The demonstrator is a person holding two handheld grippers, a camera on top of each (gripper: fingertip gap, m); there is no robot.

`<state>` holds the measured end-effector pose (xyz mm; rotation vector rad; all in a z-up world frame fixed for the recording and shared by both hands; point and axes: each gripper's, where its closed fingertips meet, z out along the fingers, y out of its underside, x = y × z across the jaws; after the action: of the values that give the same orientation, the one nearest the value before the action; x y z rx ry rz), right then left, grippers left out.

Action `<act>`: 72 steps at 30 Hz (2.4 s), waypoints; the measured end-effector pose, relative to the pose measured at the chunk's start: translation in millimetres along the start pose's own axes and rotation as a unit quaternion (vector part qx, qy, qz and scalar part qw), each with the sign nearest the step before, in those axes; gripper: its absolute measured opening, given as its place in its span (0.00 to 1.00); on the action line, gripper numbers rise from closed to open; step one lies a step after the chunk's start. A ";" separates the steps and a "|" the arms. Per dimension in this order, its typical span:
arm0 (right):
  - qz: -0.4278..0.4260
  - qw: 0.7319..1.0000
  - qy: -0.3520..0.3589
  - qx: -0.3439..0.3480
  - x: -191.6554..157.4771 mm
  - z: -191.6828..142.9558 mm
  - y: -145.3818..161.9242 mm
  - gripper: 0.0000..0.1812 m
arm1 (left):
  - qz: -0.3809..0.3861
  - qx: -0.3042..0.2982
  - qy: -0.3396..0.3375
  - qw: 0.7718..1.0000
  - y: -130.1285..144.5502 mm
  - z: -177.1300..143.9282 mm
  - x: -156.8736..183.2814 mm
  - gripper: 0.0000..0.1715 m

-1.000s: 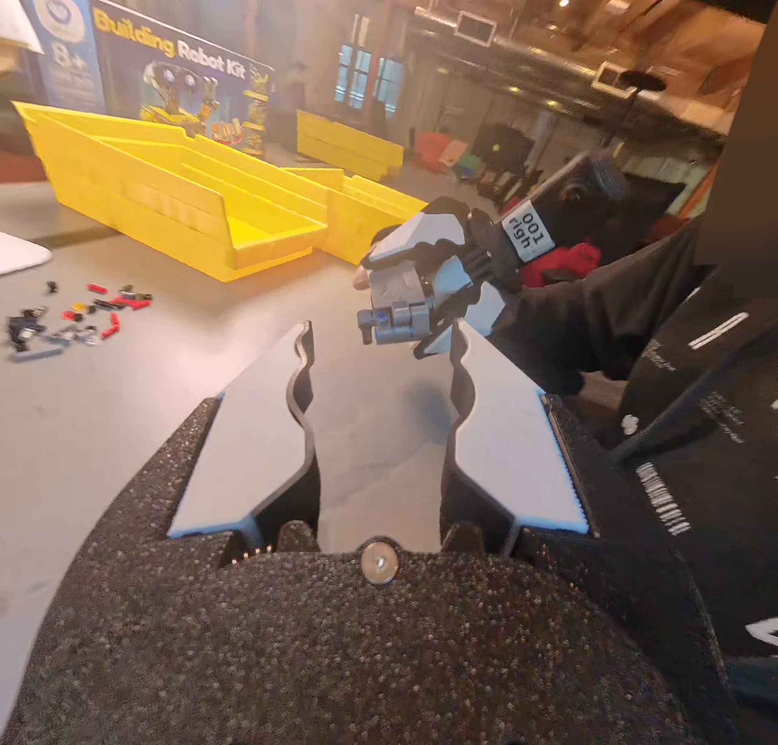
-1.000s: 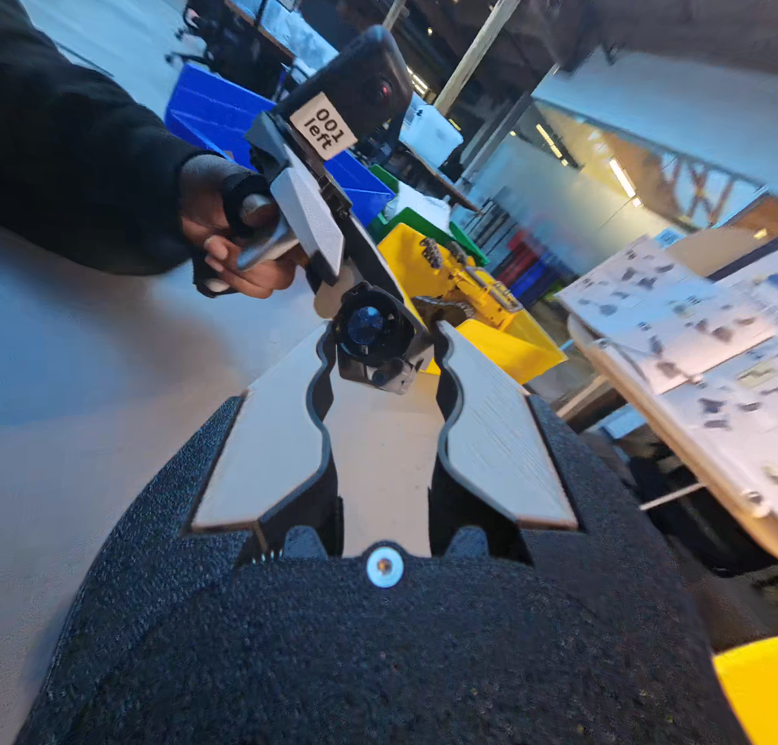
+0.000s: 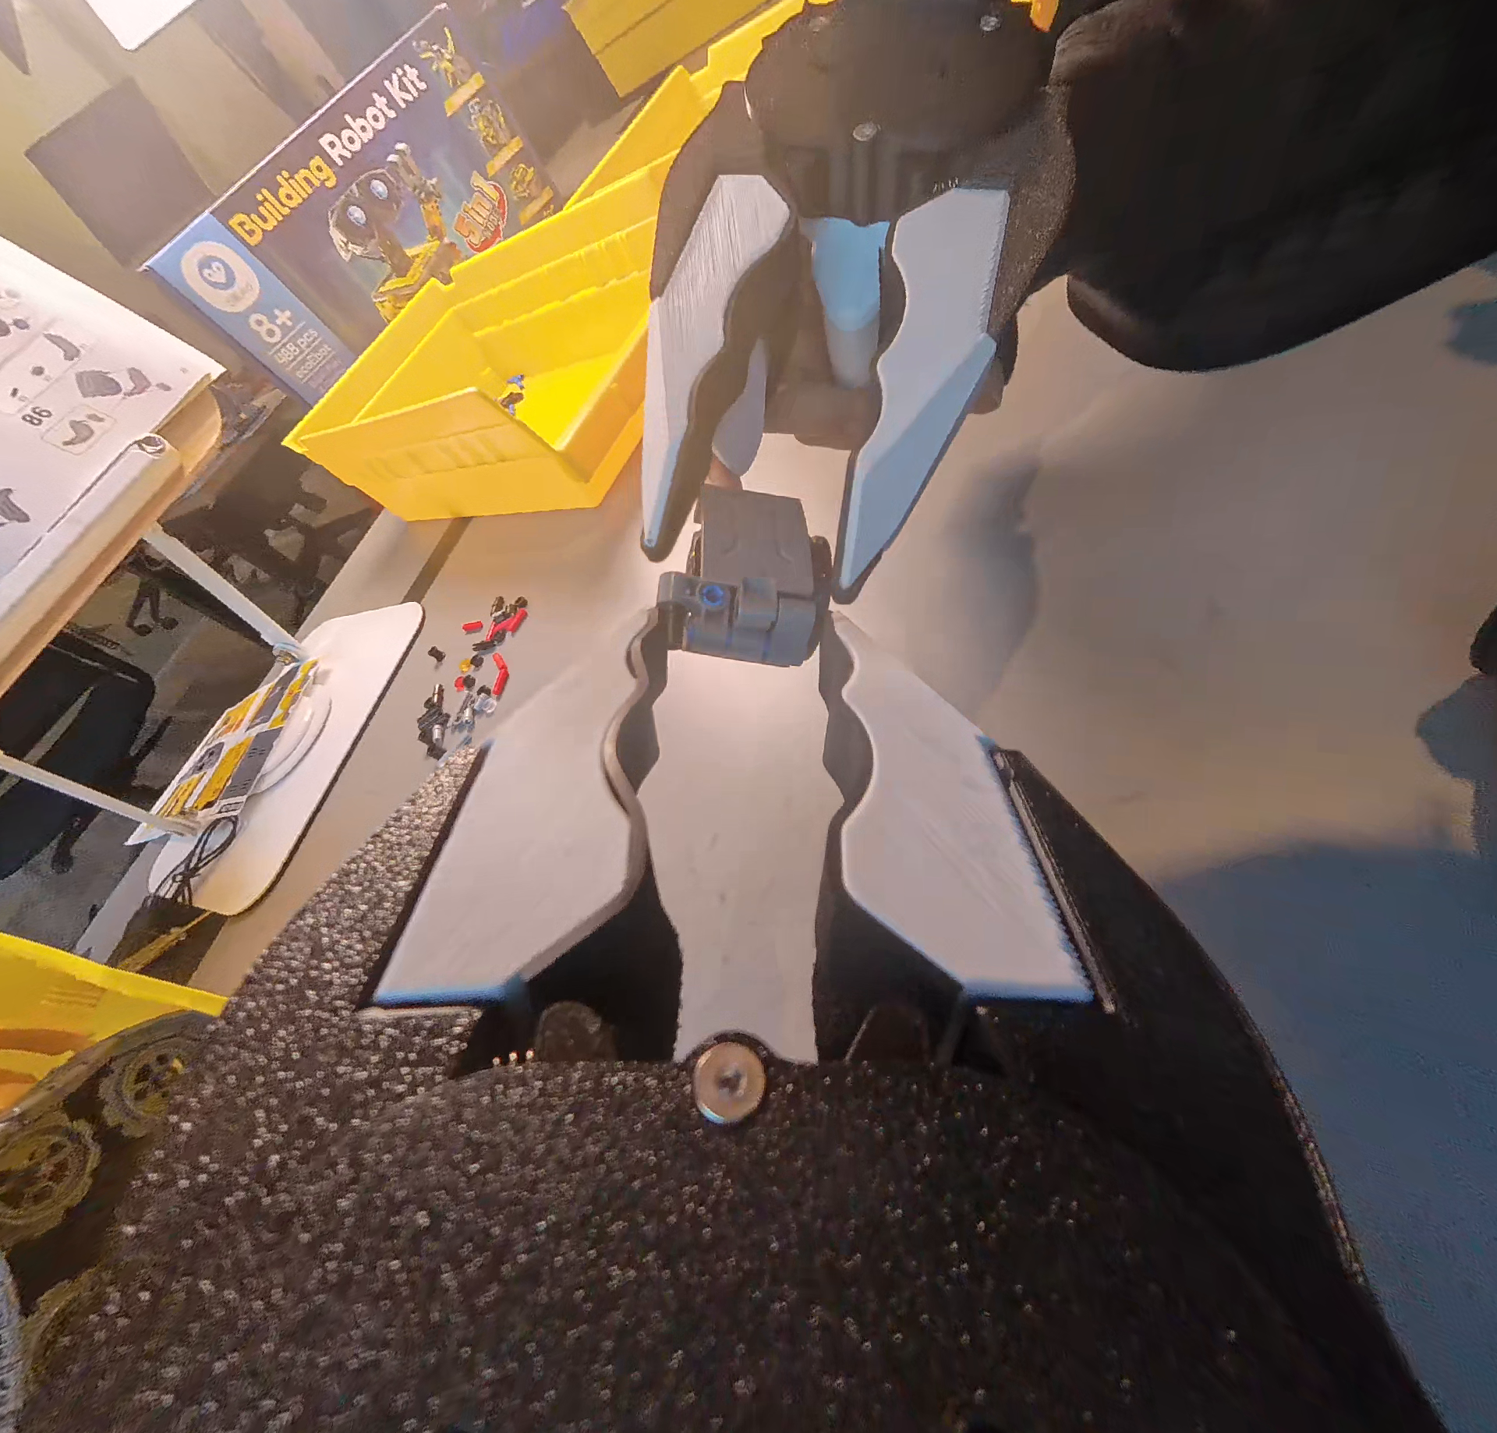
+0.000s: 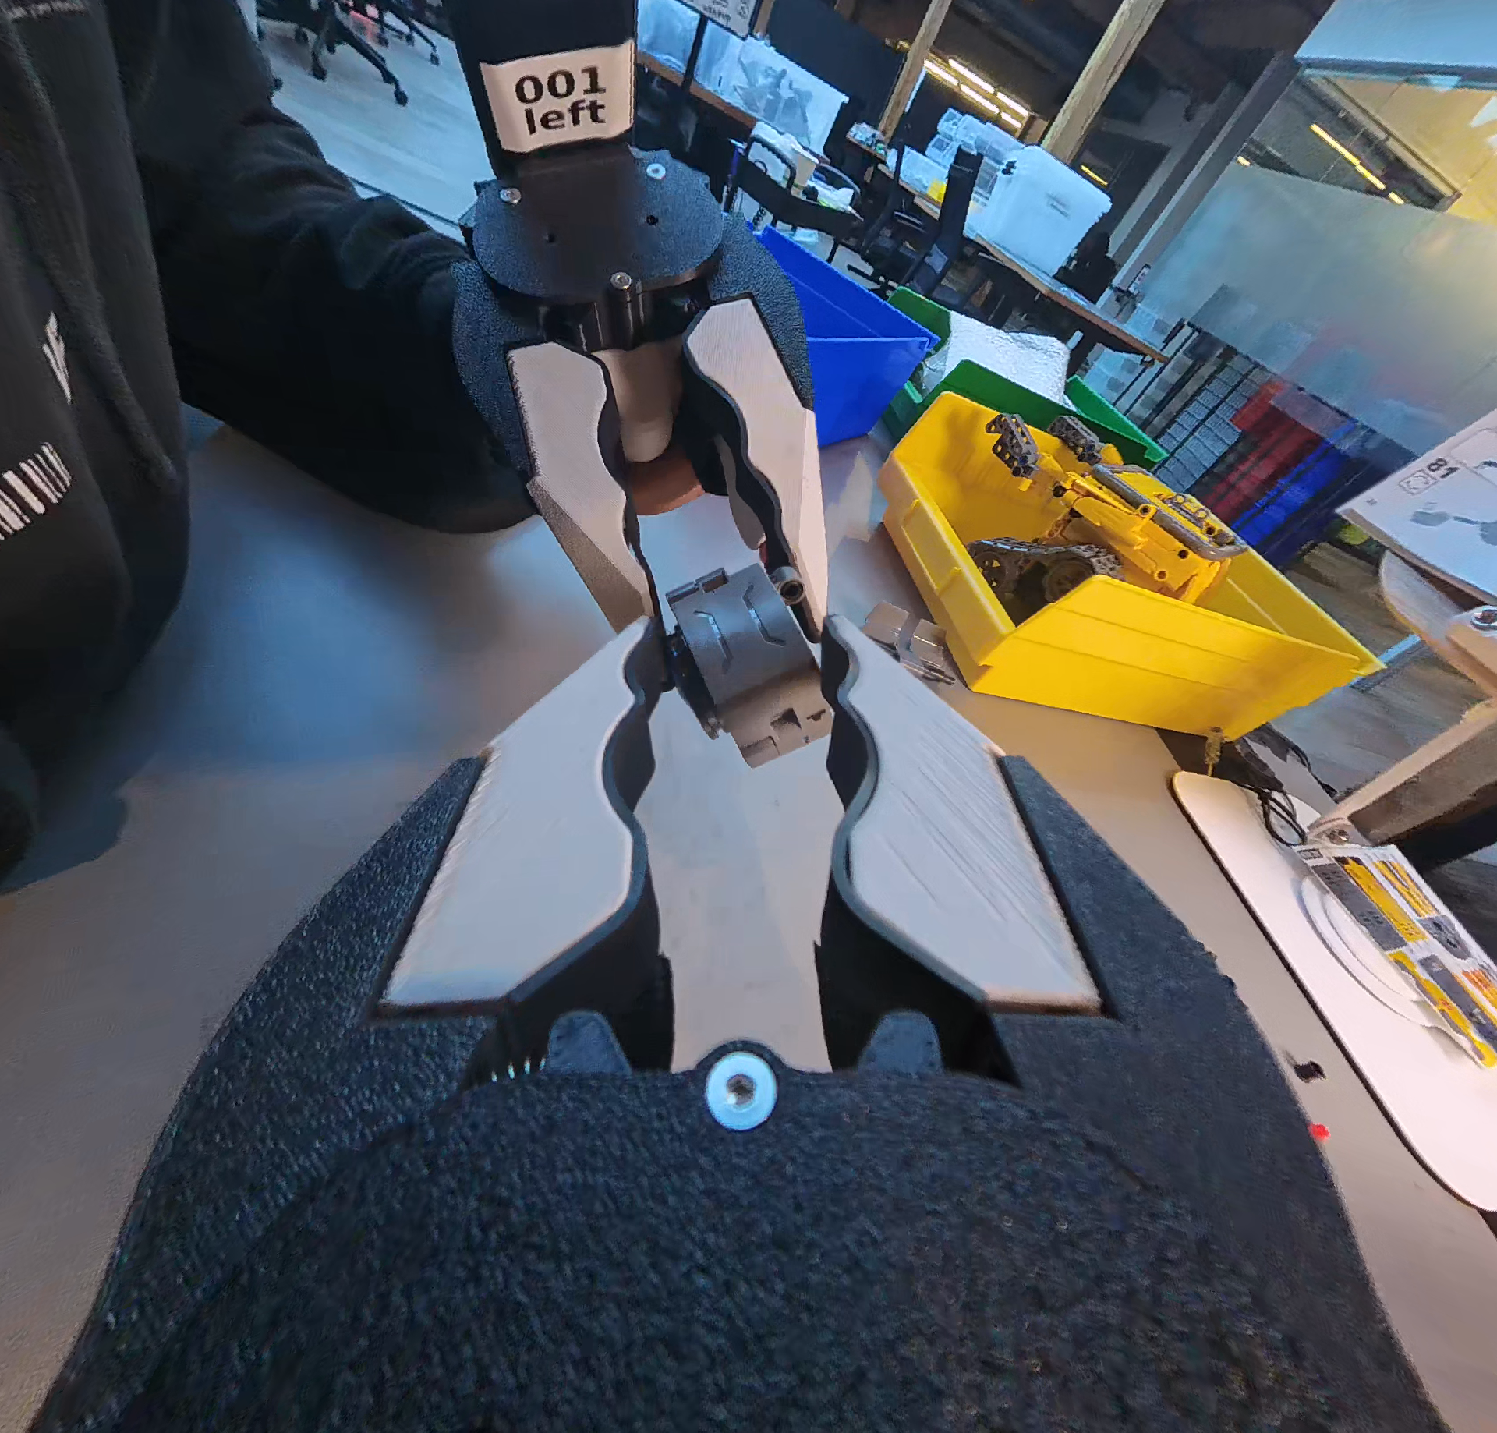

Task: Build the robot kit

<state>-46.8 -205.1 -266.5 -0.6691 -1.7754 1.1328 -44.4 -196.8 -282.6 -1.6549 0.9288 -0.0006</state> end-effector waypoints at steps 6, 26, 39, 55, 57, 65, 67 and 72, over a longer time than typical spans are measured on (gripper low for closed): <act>0.026 1.000 -0.016 0.004 -2.3 1.3 3.6 0.21 | -0.002 -0.011 0.008 1.000 3.6 -0.2 2.5 0.21; 0.233 0.967 -0.081 0.070 2.1 -4.0 6.4 0.21 | -0.081 0.044 0.041 0.995 -4.9 -7.7 1.3 0.21; 0.283 0.943 -0.153 0.081 -13.7 -5.7 4.1 0.21 | -0.108 0.070 0.104 0.986 -14.6 -17.1 12.8 0.18; 0.262 0.949 -0.175 0.026 -31.1 -0.4 12.3 0.19 | -0.088 0.058 0.123 0.987 -11.0 -13.5 26.1 0.13; 0.259 0.951 -0.168 0.020 -28.7 -0.2 15.4 0.19 | -0.105 0.063 0.135 0.983 -8.6 -12.2 25.8 0.14; 0.257 0.955 -0.146 -0.003 -21.4 -1.7 19.9 0.19 | -0.152 0.073 0.146 0.975 1.4 -10.4 18.9 0.29; 0.256 0.956 -0.143 -0.017 -23.5 1.0 20.2 0.19 | -0.158 0.068 0.149 0.974 3.7 -6.1 22.0 0.26; 0.276 0.952 -0.113 0.073 -3.8 -9.2 -17.6 0.22 | -0.263 0.144 0.179 0.937 -15.2 -15.1 10.1 0.18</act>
<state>-36.4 -212.0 -250.6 -1.0154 -1.7130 1.7594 -35.9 -214.8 -269.8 -1.6038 0.6802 -0.7907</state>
